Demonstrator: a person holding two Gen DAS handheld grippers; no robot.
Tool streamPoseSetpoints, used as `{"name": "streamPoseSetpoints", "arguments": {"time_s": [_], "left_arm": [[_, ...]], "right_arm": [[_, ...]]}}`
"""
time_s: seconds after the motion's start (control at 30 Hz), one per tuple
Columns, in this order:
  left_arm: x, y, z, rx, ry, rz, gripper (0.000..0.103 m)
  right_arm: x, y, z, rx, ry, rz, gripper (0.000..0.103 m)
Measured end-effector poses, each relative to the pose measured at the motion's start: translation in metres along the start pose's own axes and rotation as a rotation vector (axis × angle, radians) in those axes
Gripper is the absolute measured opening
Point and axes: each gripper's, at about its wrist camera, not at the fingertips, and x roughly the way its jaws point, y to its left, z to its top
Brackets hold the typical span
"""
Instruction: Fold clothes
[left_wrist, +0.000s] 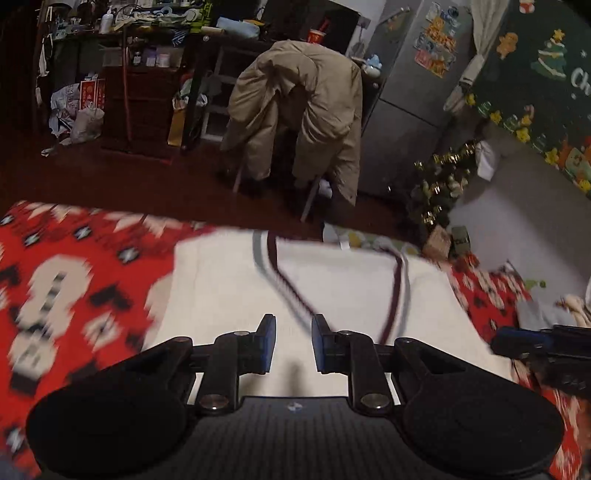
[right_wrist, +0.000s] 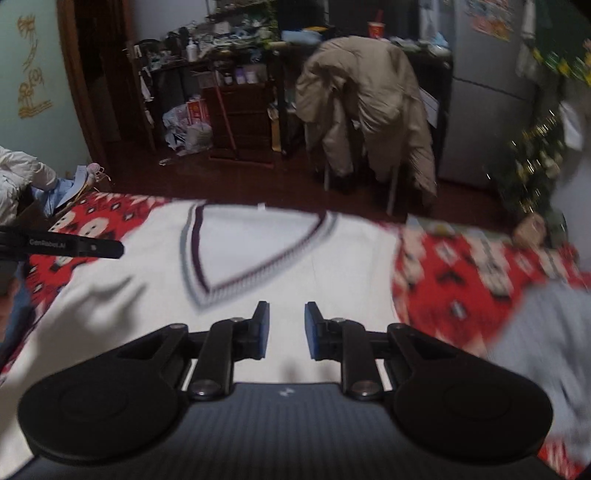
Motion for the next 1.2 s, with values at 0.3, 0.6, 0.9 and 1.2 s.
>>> {"name": "streamPoseSetpoints", "arguments": {"time_s": [0.3, 0.6, 0.9, 1.2], "left_arm": [[0.118, -0.015, 0.047, 0.148, 0.08, 0.048, 0.016], [0.137, -0.019, 0.073, 0.127, 0.115, 0.04, 0.016], [0.067, 0.001, 0.08, 0.086, 0.096, -0.126, 0.024], [0.08, 0.04, 0.046, 0.138, 0.145, 0.078, 0.008]], "right_arm": [[0.174, -0.01, 0.074, -0.045, 0.07, 0.012, 0.022], [0.228, -0.009, 0.091, -0.044, 0.08, -0.034, 0.023], [0.173, -0.075, 0.112, 0.033, 0.053, 0.002, 0.023], [0.189, -0.108, 0.068, -0.002, 0.131, -0.089, 0.02]]}}
